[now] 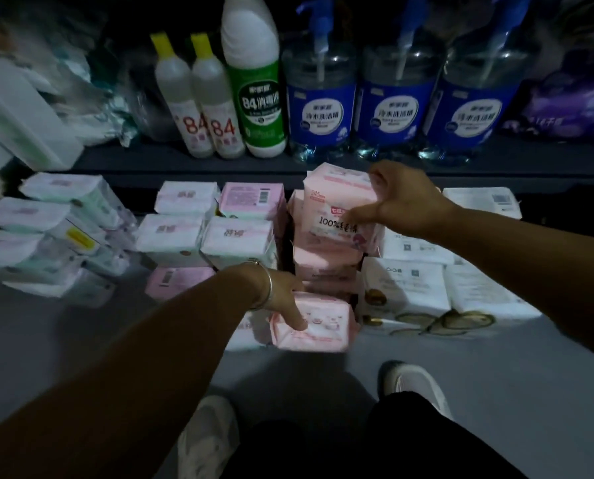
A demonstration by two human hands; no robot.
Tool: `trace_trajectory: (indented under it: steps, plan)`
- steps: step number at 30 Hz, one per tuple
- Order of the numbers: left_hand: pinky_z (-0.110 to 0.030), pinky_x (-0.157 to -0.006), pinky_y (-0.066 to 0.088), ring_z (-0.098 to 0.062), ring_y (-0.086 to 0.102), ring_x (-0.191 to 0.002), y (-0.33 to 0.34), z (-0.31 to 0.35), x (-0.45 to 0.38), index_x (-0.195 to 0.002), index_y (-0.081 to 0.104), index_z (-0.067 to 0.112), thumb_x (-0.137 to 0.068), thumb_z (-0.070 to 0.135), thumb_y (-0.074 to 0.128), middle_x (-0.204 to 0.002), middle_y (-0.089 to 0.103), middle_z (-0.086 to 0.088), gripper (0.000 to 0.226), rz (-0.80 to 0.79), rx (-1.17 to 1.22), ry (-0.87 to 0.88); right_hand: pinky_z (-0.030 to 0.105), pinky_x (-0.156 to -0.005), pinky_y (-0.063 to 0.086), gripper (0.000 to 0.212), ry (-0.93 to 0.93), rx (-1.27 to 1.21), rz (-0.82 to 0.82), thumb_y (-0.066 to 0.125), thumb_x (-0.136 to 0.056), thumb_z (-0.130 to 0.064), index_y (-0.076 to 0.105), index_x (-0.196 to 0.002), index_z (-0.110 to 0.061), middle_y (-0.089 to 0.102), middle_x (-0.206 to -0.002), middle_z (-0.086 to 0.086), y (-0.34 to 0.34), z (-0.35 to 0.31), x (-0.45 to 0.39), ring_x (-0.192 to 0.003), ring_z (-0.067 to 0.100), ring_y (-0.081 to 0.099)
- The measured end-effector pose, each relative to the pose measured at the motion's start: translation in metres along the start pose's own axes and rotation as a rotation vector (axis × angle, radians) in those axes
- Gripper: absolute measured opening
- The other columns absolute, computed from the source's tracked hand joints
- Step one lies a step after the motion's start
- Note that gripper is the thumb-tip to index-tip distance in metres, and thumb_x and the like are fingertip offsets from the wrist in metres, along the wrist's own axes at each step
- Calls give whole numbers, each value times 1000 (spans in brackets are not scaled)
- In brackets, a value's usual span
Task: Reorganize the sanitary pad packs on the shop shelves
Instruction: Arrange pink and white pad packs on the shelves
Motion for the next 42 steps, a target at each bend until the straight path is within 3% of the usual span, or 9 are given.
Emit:
trace_trajectory:
  steps: [5,11,14,18,22,28,35,38,42]
  plan:
    - [-42,-100,44,-24,58,-110,4,17,-32,-123,59,18,-78,47,66,-122,62,-3,53,30,90,82,13,-59,40,71,-17,-11,12,84,-64,-34,49,-122,-14,53,-109,-1,3,16,-1,-95,14,51]
    - [-24,-84,47,-22,60,-105,-6,38,-52,-103,71,11,-87,0,56,-117,65,-5,25,202,82,141,12,-56,38,69,-36,-26,24,85,-63,-33,51,-120,-14,53,-105,-4,4,28,-2,-92,11,51]
    - [-24,-83,48,-24,59,-107,-4,36,-51,-110,66,8,-86,4,60,-120,62,-9,25,258,64,131,14,-54,39,71,-46,-49,21,85,-63,-34,51,-122,-15,55,-107,-3,5,32,-2,-93,12,54]
    - [-39,-109,33,-24,36,-132,33,42,-51,-144,29,18,-77,34,73,-147,34,-4,82,46,-208,198,14,-54,40,70,-57,-56,23,84,-63,-34,51,-122,-14,57,-108,-1,5,33,-2,-94,15,56]
    - [-42,-110,29,-24,27,-133,56,61,-51,-147,16,24,-62,42,81,-145,27,-3,108,103,-573,292,9,-48,41,70,-72,-66,28,85,-63,-34,50,-121,-14,54,-107,-2,5,30,-1,-93,13,53]
    - [-35,-95,45,-24,49,-113,54,53,-54,-131,37,17,-71,32,76,-129,44,-6,73,246,-505,254,21,-74,44,77,-106,-24,27,84,-63,-36,48,-128,-15,55,-119,2,2,29,3,-104,15,54]
    - [-36,-101,43,-24,49,-117,14,5,-36,-133,40,13,-73,36,77,-130,48,-8,74,415,-322,81,23,-78,46,72,-132,-66,29,84,-63,-34,49,-124,-15,54,-113,-1,4,13,13,-102,15,53]
    - [-33,-101,41,-25,49,-116,0,3,-17,-133,45,11,-79,31,71,-130,50,-8,63,454,-198,107,15,-71,41,73,-172,-31,7,84,-64,-35,48,-125,-15,50,-111,-3,10,-1,22,-99,11,49]
    - [-27,-85,46,-25,59,-102,-21,-9,13,-117,60,4,-84,16,65,-115,64,-13,35,491,-56,59,22,-84,42,73,-219,-3,-51,83,-66,-31,46,-126,-13,49,-116,0,24,-17,44,-104,13,48]
Point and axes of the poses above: each hand's wrist, its own x-axis away from the middle knuckle, its own y-axis out of the palm, z = x × y, the point moved 9 cm from there along -x, towards the middle knuckle
